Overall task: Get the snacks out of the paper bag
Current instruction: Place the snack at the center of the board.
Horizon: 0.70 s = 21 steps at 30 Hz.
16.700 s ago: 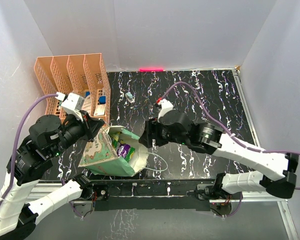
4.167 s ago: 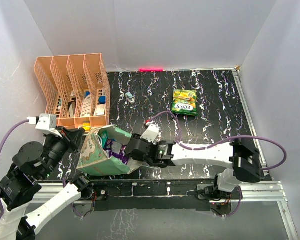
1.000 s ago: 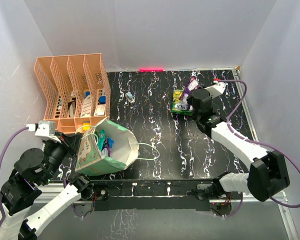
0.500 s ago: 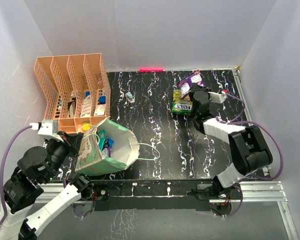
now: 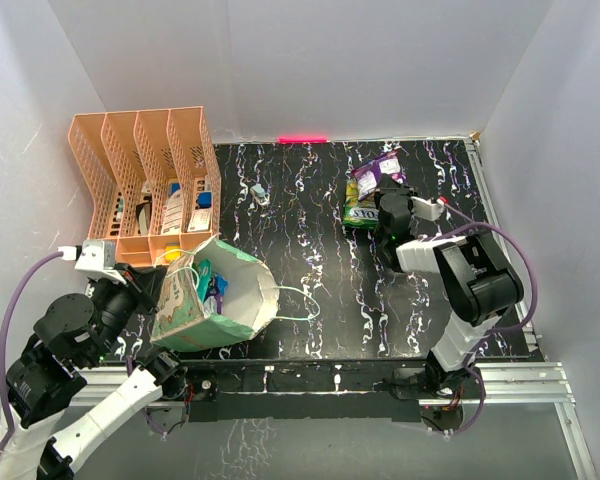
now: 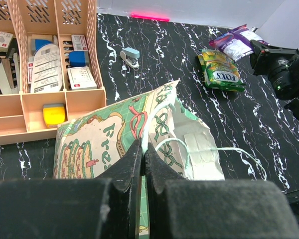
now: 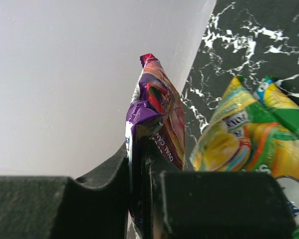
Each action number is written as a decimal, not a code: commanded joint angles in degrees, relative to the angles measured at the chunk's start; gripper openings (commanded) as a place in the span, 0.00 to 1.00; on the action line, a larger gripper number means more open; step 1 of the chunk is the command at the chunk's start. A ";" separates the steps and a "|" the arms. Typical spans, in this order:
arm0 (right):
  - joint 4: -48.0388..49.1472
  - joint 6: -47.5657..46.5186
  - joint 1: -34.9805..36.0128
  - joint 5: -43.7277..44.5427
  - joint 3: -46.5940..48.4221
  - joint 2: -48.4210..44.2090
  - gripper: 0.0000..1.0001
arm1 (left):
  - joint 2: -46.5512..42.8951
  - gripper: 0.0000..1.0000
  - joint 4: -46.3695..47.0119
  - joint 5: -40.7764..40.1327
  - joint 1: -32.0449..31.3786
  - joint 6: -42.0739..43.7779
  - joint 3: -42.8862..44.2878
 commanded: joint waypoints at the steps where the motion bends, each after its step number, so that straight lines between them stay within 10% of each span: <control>1: 7.51 3.82 -0.04 2.23 -0.90 0.68 0.07 | -0.63 0.00 0.33 0.15 -0.16 -0.36 0.47; 21: 5.19 16.10 2.58 5.70 -3.36 7.64 0.20 | -0.83 0.00 0.16 -0.38 -0.20 -0.19 0.68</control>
